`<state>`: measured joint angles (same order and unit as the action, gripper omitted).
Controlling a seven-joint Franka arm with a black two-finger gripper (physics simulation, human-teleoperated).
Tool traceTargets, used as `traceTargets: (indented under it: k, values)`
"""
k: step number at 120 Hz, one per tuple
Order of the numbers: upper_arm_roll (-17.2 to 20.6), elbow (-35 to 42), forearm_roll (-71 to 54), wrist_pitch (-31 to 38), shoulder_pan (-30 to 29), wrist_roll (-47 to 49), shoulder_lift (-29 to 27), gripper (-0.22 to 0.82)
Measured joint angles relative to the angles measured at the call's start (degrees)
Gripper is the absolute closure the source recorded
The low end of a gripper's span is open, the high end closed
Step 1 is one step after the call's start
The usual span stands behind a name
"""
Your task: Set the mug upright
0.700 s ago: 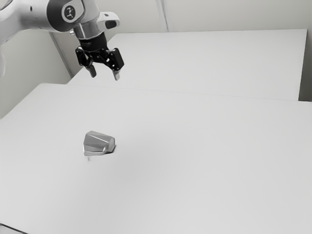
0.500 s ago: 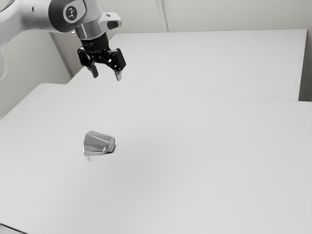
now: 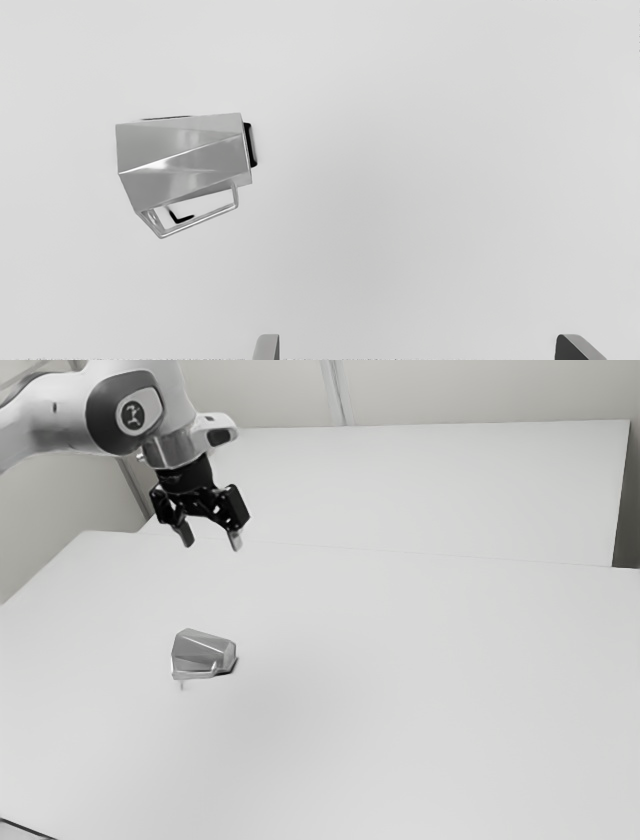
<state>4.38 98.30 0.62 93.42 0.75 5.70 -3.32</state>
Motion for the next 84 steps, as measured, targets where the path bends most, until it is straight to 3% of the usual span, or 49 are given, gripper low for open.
traceTargets:
  k: [32, 84]
  values:
    - [-0.2, 4.2, 6.8, 1.5, -9.1, -2.7, 1.1, 0.00]
    - [-0.2, 13.3, 17.4, 10.5, -13.3, -27.0, 3.0, 0.00]
